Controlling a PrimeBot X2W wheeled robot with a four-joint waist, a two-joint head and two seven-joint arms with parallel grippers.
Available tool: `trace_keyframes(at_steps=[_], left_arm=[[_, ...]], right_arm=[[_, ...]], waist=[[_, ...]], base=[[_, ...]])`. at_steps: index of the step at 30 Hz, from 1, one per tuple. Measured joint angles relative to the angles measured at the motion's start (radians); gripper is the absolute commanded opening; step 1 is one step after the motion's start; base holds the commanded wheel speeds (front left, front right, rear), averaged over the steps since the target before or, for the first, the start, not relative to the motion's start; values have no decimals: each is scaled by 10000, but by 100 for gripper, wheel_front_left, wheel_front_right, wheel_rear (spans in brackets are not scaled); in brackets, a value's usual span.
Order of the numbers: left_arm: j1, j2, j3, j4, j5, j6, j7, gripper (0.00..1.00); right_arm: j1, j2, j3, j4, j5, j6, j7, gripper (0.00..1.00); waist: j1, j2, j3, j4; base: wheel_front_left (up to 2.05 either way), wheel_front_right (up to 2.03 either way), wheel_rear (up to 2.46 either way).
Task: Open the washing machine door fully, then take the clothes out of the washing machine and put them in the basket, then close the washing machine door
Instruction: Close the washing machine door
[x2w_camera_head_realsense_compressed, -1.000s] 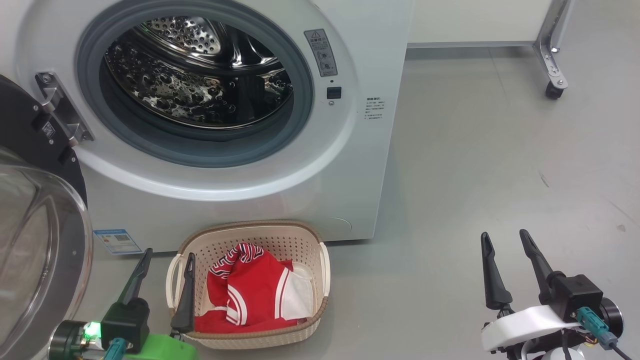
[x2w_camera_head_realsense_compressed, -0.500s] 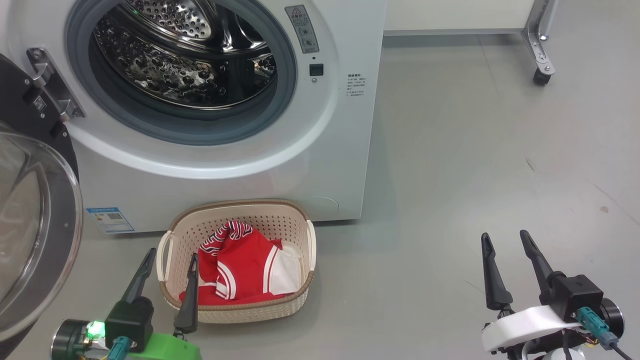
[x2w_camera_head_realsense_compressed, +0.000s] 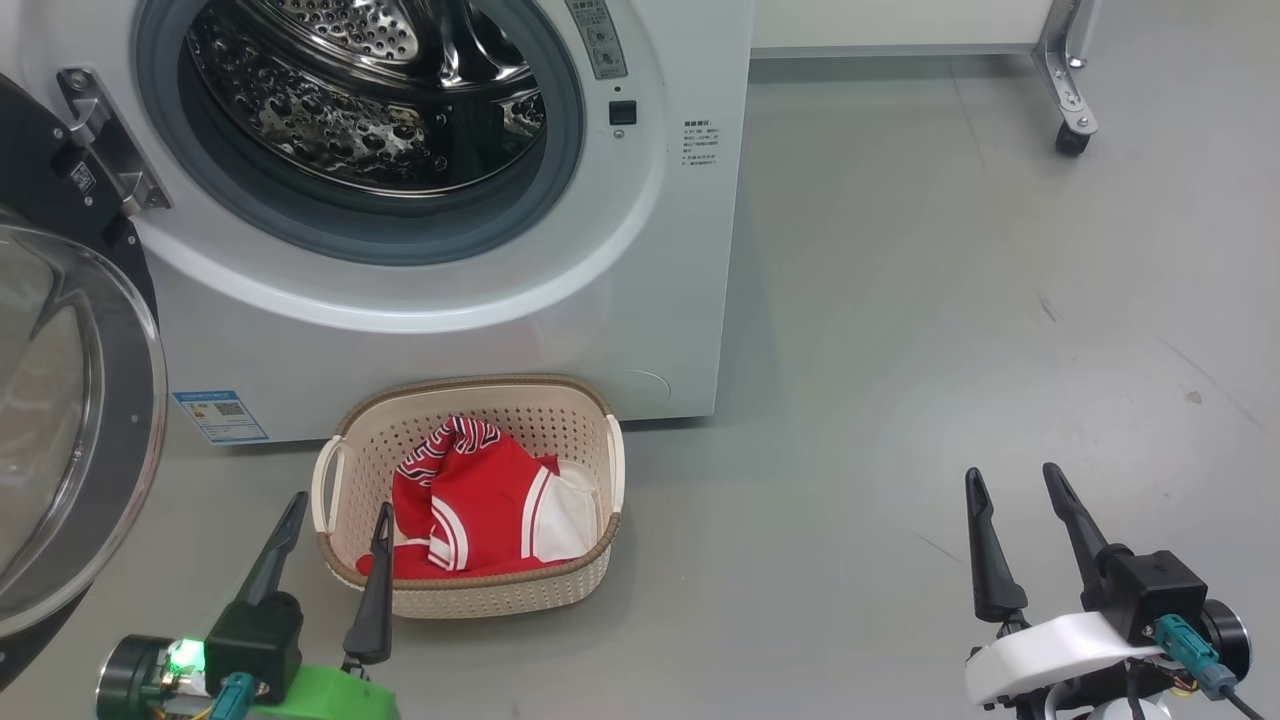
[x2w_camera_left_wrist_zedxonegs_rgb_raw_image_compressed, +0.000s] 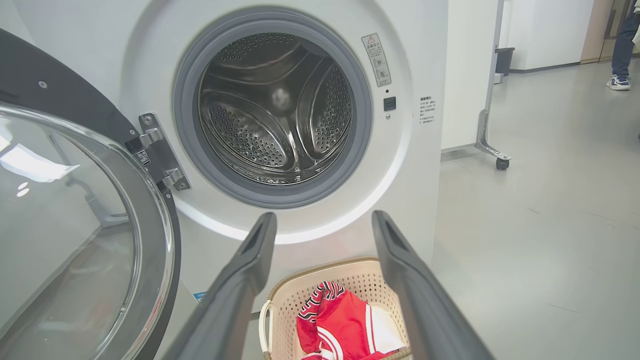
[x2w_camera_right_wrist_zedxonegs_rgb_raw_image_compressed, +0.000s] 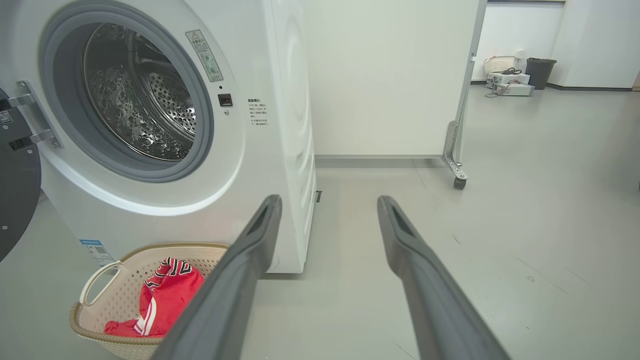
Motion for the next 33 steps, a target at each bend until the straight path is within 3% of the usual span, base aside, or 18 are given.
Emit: trace_keyframes(at_steps=[33], left_arm=[[40, 38, -98, -132, 54, 29, 163, 100]], right_arm=[[56, -10, -88, -6, 19, -92, 27, 100]], waist=[[0, 0, -170, 138]], base=[[-3, 3, 0]])
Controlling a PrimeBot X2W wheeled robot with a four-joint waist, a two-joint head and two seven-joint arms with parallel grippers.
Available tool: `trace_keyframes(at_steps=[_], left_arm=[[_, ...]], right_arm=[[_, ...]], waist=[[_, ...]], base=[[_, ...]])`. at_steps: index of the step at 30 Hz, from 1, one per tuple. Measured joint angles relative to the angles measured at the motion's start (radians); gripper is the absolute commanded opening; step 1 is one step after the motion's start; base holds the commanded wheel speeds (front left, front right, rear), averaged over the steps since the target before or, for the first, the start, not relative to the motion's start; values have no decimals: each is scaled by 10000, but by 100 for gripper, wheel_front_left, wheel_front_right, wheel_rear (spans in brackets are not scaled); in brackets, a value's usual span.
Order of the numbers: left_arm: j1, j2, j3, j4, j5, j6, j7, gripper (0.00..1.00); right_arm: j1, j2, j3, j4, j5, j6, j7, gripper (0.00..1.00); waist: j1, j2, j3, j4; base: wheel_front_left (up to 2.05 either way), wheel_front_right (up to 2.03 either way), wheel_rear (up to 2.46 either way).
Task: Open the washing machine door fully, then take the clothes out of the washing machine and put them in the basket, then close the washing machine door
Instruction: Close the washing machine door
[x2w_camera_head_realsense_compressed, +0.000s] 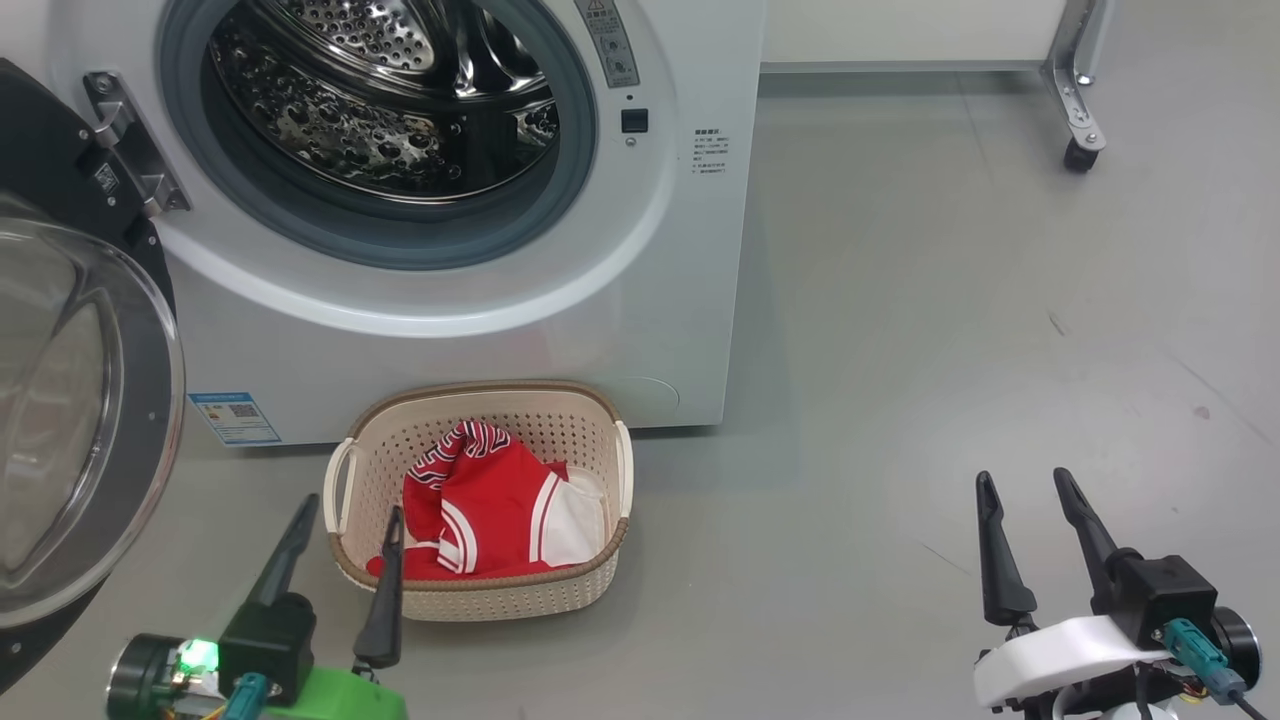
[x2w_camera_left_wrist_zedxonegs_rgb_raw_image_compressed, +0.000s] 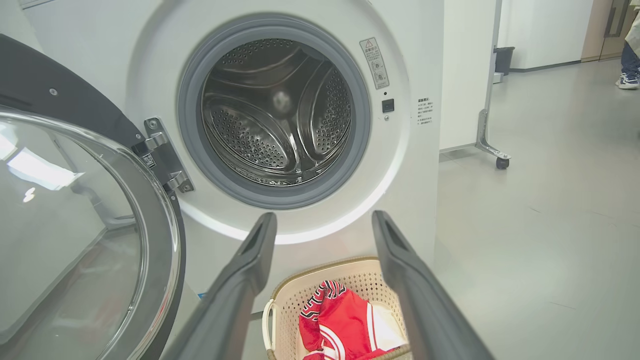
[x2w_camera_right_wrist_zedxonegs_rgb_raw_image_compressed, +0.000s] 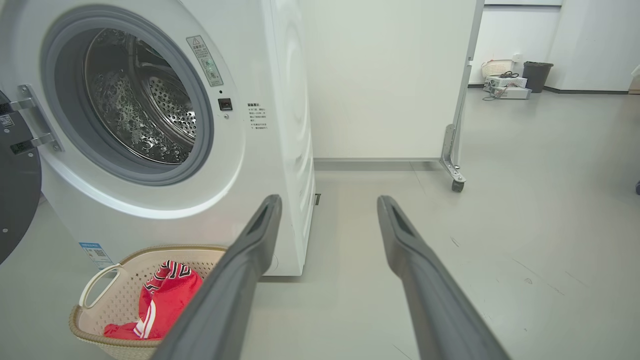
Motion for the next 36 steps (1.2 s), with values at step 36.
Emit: trace_keyframes(at_steps=[36], left_arm=[[-1, -12, -171, -10, 79, 104, 10, 100]], right_arm=[[146, -205, 159, -201, 54, 102, 90, 100]], waist=[[0, 0, -20, 3805]], base=[[0, 0, 0]])
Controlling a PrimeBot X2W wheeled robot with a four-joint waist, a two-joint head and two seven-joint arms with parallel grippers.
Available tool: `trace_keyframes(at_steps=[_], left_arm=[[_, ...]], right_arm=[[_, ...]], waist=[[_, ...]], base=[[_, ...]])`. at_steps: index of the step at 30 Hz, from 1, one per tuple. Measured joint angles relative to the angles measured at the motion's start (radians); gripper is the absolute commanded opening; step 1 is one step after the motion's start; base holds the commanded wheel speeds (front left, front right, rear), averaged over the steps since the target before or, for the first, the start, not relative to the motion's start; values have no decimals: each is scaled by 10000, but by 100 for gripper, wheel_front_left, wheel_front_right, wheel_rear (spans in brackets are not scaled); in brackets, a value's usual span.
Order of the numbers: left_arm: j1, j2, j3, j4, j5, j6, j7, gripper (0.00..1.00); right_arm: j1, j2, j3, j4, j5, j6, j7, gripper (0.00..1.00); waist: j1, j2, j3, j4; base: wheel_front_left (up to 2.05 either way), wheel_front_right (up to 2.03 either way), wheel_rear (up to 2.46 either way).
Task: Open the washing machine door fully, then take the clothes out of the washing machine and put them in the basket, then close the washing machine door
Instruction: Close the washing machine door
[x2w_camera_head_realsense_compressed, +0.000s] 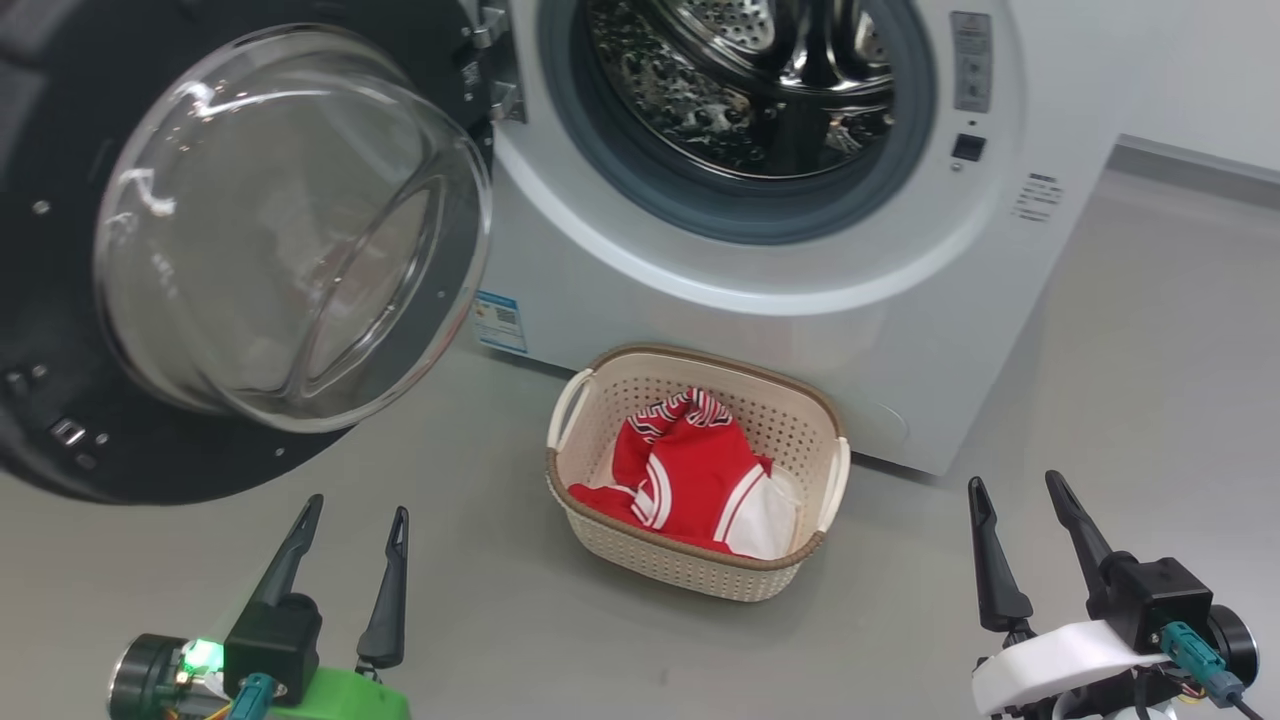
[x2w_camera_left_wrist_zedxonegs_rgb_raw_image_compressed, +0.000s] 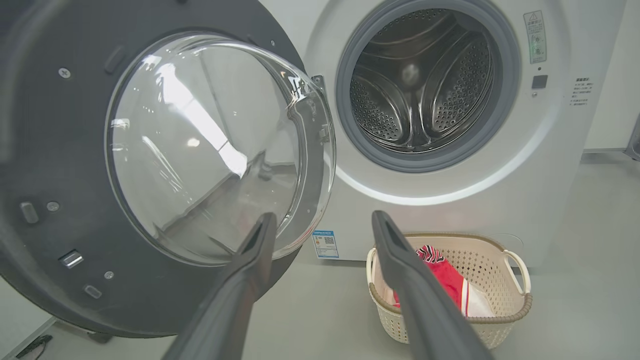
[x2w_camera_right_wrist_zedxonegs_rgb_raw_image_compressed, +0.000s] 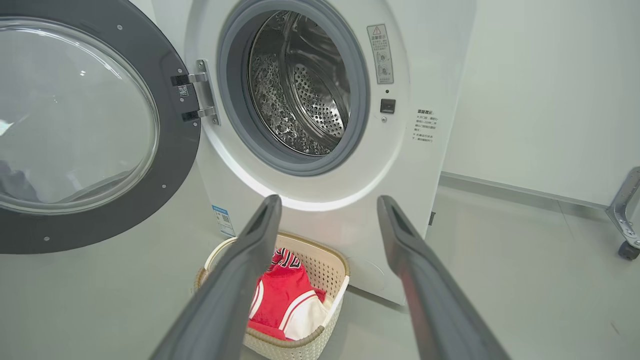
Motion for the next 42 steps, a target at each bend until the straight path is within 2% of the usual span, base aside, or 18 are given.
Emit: trace_keyframes(at_steps=[13, 32, 33, 34, 35, 42], left_arm=[[22, 4, 313, 0, -6, 146, -12, 100], [158, 36, 355, -44, -8, 219, -13, 100], [163, 36, 355, -46, -19, 219, -12, 80], [166, 36, 353, -46, -19, 219, -12, 34], [170, 36, 353, -46, -19, 219, -12, 0], [195, 35, 374, -69, -88, 219, -12, 0]], right_arm=[[-28, 102, 295, 40, -2, 44, 119, 100], [-97, 155, 343, 182, -4, 92, 174, 100], [-97, 155, 343, 190, -4, 92, 174, 100], [-97, 155, 343, 197, -4, 92, 174, 100], [-98, 155, 343, 205, -4, 92, 174, 100], [-98, 169, 353, 242, -4, 92, 173, 100]], waist=[[0, 0, 21, 1055], [0, 0, -23, 1068], [0, 0, -27, 1065], [0, 0, -34, 1064], [0, 0, -41, 1062], [0, 0, -88, 1067]], base=[[0, 0, 0], [0, 0, 0], [0, 0, 0], [0, 0, 0], [0, 0, 0], [0, 0, 0]])
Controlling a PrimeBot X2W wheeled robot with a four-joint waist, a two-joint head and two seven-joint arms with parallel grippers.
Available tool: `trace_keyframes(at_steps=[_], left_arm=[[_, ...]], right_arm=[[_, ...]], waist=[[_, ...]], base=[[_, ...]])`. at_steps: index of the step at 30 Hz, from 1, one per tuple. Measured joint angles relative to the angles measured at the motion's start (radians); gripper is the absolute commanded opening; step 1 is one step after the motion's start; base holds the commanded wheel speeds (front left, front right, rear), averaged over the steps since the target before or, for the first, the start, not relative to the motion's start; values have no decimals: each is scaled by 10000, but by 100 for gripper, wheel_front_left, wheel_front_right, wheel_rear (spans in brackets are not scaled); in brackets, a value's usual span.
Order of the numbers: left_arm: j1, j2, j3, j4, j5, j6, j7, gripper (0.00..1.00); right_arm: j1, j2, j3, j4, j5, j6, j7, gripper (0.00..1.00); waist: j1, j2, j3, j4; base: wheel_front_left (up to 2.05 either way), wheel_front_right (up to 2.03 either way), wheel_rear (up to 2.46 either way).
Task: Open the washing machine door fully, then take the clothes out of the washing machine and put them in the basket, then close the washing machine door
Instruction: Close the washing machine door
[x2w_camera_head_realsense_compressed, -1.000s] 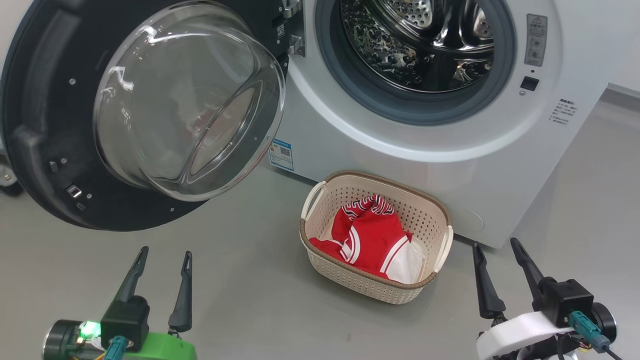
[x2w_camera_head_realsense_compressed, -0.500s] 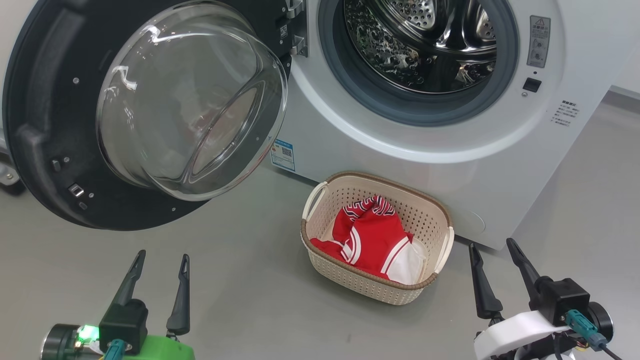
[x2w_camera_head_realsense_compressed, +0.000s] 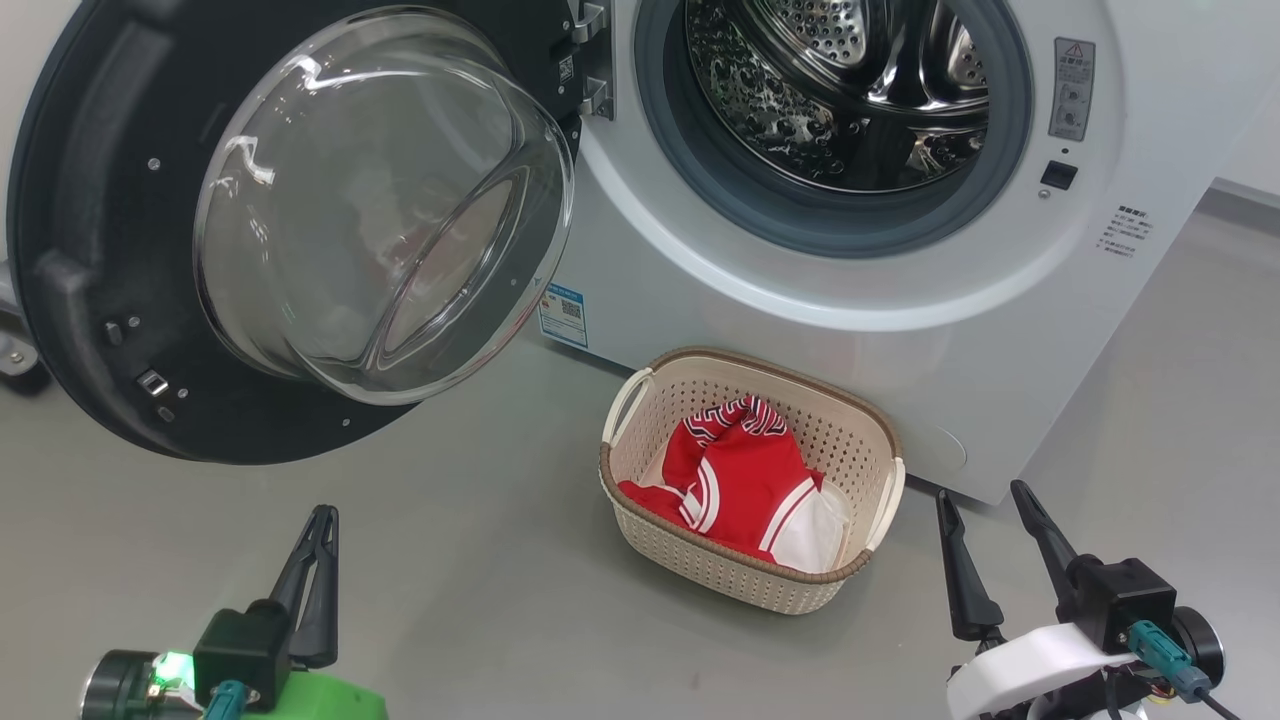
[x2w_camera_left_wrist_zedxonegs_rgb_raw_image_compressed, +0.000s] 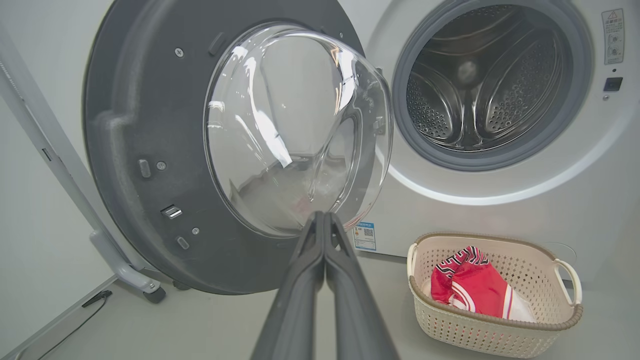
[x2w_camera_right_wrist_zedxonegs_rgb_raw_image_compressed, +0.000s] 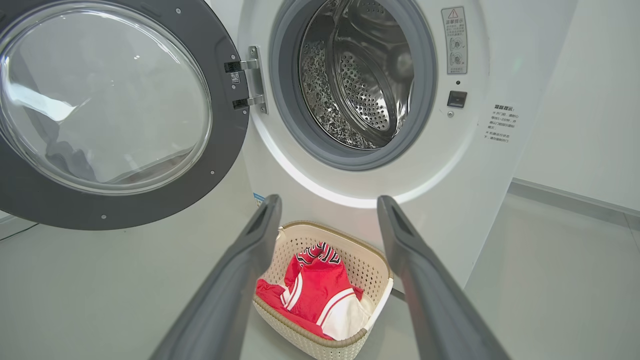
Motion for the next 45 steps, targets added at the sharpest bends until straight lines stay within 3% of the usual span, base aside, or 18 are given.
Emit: trace_keyframes(at_steps=[4, 14, 21, 26, 32, 40, 45], left_arm=[[5, -10, 12, -226, -159, -19, -17, 0], [-9, -63, 98, -1292, -1262, -725, -270, 0], [-255, -514, 1001, -2397, -4079, -1430, -445, 0], [-686, -610, 2059, -3033, -6389, -1559, -456, 0], [-1421, -585, 3522, -3319, -8378, -1630, -426, 0], [-2890, 12, 5033, -2569, -11476, -1655, 667, 0], [-3676, 688, 5916, -1313, -12638, -1106, 1417, 0]], right_arm=[[0, 0, 0, 4, 0, 0, 0, 100], [-4, -8, -4, -27, 0, -4, 0, 100], [-37, -86, -19, -119, -25, -15, 4, 100], [-162, -134, -15, -151, -61, -15, 40, 100], [-222, -215, -61, -245, -73, -29, 104, 100], [-288, -303, -54, -389, -125, -27, 196, 100], [-405, -385, 6, -426, -178, -13, 278, 100]], waist=[[0, 0, -18, 12], [0, 0, 55, 70], [0, 0, 251, 110], [0, 0, 380, 100], [0, 0, 502, 90], [0, 0, 728, 117], [0, 0, 831, 65]], base=[[0, 0, 0], [0, 0, 0], [0, 0, 0], [0, 0, 0], [0, 0, 0], [0, 0, 0], [0, 0, 0]])
